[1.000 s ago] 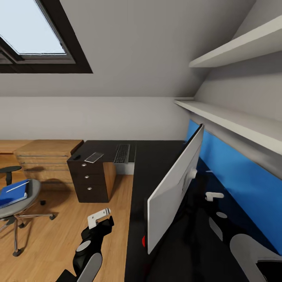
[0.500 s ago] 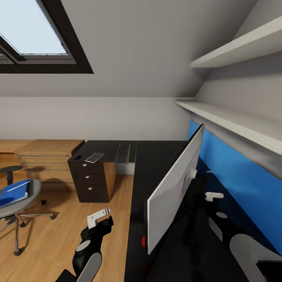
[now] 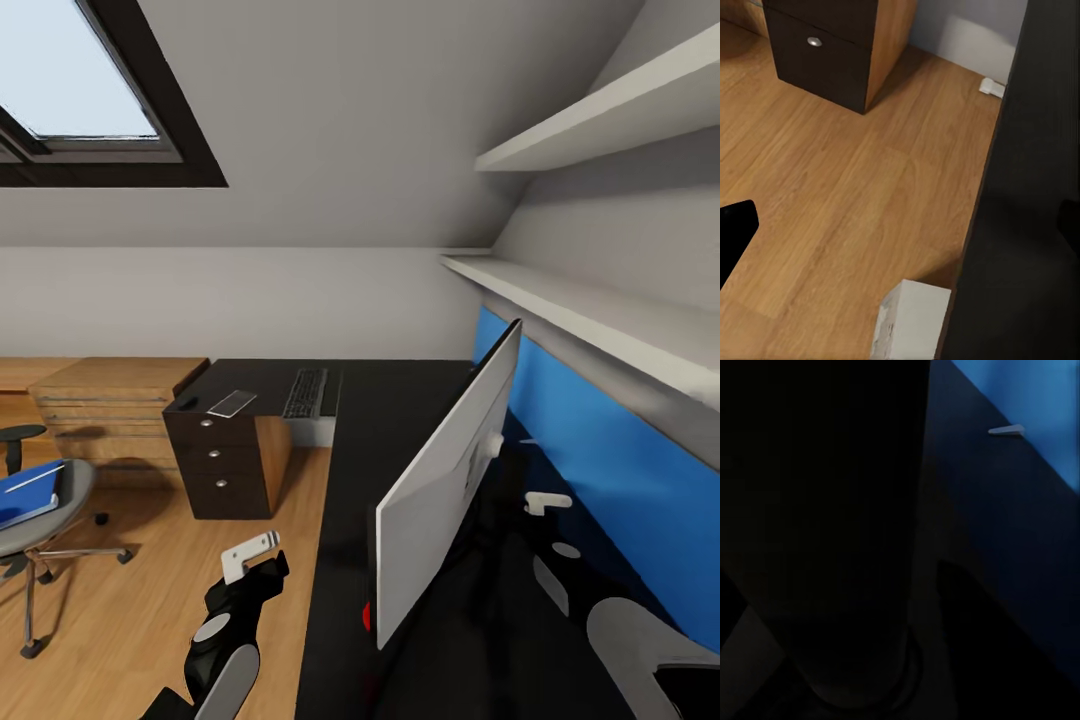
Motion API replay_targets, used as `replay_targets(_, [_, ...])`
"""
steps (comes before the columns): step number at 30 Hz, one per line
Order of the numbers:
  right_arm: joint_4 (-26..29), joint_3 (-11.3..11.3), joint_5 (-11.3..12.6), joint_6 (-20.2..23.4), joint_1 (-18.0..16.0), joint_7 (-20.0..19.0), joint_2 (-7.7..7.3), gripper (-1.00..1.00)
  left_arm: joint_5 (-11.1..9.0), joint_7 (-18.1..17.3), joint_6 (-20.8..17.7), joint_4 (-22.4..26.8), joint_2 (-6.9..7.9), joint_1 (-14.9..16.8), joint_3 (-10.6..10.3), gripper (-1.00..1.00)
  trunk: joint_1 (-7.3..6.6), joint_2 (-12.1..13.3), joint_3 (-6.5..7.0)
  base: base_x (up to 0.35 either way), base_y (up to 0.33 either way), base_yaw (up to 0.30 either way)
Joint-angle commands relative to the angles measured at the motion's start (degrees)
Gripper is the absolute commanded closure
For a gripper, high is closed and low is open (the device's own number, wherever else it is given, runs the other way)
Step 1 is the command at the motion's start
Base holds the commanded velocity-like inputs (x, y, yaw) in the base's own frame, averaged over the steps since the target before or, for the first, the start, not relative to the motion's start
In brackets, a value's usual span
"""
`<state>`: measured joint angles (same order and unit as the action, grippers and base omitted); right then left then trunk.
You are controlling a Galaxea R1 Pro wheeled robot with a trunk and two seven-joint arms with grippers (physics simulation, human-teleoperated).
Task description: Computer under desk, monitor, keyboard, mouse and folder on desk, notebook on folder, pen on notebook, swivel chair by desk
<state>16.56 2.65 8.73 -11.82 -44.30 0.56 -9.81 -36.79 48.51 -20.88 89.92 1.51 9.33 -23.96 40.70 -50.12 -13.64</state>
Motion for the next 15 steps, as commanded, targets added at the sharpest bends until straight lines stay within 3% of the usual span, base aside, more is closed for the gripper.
replay_targets(1, [0.1,0.2,0.6,-0.2,-0.1,0.2,0.0,1.0,-0.3,0.4,-0.2,0.1,0.04,0.1,-0.1,-1.0,0.01,-0.1,-0.07,0.036,-0.063,0.0])
replay_targets(7, [0.0,0.2,0.6,-0.2,-0.1,0.2,0.05,1.0,-0.3,0.4,-0.2,0.1,0.0,0.1,-0.2,-1.0,0.01,-0.1,-0.07,0.022,-0.019,0.0])
replay_targets(15, [-0.1,0.2,0.6,-0.2,-0.1,0.2,0.14,1.0,-0.3,0.5,-0.1,0.1,-0.01,0.1,-0.2,-1.0,0.01,-0.1,-0.07,0.16,-0.001,0.0])
